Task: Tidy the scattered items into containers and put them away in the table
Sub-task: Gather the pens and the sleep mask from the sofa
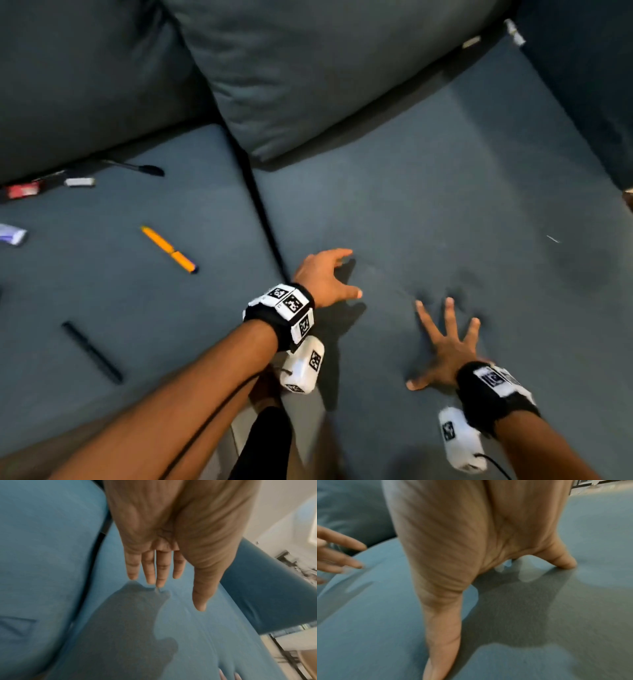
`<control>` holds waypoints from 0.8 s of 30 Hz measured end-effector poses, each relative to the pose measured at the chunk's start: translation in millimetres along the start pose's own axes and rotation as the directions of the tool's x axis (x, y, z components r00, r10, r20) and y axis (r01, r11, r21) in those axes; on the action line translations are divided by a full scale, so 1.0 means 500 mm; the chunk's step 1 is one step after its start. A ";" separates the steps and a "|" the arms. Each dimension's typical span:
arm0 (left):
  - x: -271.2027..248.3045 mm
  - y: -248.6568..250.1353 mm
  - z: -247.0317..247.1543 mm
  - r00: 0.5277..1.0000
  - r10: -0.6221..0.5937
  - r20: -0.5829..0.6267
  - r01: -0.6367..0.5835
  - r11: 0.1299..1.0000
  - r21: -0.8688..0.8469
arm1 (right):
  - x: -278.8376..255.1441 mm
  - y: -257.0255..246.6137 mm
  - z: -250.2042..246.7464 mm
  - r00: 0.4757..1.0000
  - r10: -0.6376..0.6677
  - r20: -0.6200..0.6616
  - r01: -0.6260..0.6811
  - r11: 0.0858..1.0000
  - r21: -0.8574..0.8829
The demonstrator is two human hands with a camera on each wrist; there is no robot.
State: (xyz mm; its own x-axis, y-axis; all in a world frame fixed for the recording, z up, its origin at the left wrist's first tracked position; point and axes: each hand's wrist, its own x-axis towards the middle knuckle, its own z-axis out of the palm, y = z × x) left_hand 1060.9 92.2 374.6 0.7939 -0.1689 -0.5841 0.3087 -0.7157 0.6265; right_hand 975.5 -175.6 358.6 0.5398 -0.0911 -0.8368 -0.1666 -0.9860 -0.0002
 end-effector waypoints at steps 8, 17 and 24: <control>-0.262 -0.366 -0.152 0.898 -0.008 -0.440 0.045 0.996 0.075 | -0.030 -0.170 -0.023 0.954 0.158 -0.255 -0.106 0.973 0.206; -0.409 -0.570 -0.243 0.689 -0.362 -0.628 0.359 0.923 -0.138 | -0.018 -0.683 -0.069 0.811 -0.411 -0.416 0.541 0.797 0.269; -0.389 -0.610 -0.313 0.498 -0.526 -0.689 0.337 0.850 -0.406 | 0.018 -1.092 -0.141 0.501 -0.812 -0.299 0.836 0.543 -0.074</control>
State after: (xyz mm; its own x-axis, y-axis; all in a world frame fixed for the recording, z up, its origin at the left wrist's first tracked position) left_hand 894.0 449.4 377.8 0.5939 0.7597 -0.2649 0.7421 -0.3899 0.5452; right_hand 1129.2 352.0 389.6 0.6527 0.7132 -0.2556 0.4218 -0.6223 -0.6594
